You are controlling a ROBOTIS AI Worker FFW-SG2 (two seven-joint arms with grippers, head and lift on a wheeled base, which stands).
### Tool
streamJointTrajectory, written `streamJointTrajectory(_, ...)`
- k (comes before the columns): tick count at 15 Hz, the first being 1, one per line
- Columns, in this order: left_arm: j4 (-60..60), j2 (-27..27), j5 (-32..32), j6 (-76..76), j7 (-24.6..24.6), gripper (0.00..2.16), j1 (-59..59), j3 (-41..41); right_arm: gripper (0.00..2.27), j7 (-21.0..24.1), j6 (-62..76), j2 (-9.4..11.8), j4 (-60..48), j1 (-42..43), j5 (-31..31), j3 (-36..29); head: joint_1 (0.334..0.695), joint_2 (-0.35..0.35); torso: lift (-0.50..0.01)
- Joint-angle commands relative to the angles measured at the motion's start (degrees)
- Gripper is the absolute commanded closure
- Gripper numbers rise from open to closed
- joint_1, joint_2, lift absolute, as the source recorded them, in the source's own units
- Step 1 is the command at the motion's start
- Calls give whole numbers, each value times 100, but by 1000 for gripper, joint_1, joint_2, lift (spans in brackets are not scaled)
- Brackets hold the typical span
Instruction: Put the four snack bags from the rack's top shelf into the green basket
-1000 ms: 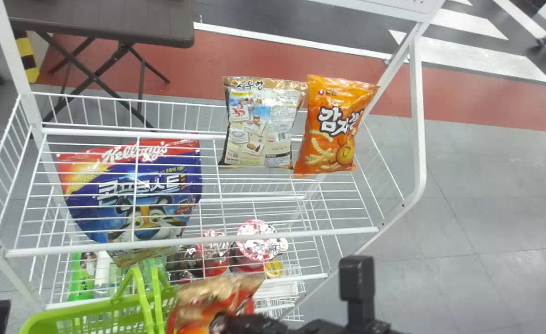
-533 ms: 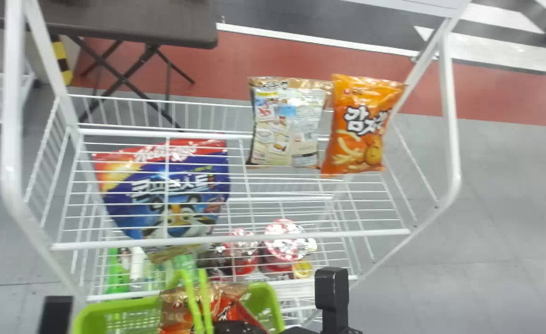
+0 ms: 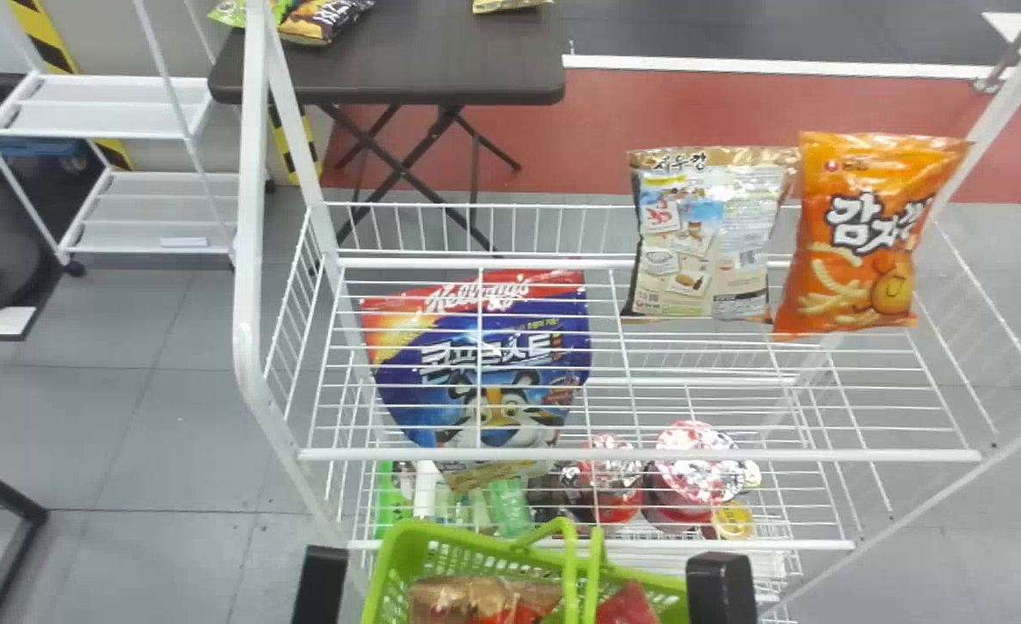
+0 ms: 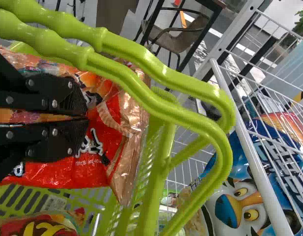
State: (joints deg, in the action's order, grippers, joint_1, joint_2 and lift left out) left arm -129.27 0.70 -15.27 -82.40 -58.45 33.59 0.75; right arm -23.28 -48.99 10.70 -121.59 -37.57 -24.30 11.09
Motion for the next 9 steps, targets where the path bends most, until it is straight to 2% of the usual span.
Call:
streamJointTrajectory(1, -2, 0, -3, 0, -18, 2145, -2, -5, -1, 8, 69, 29, -190, -119, 118, -221, 695, -57, 0)
streamJointTrajectory(5, -28, 9, -3, 0, -18, 2145, 16, 4, 39, 8, 561, 55, -489, -365, 364, -493, 695, -167, 0)
streamJointTrajectory(9, -20, 18, 6, 17, -18, 2145, 33, 13, 39, 166, 3198, 55, -480, -392, 567, -1012, 695, -249, 0)
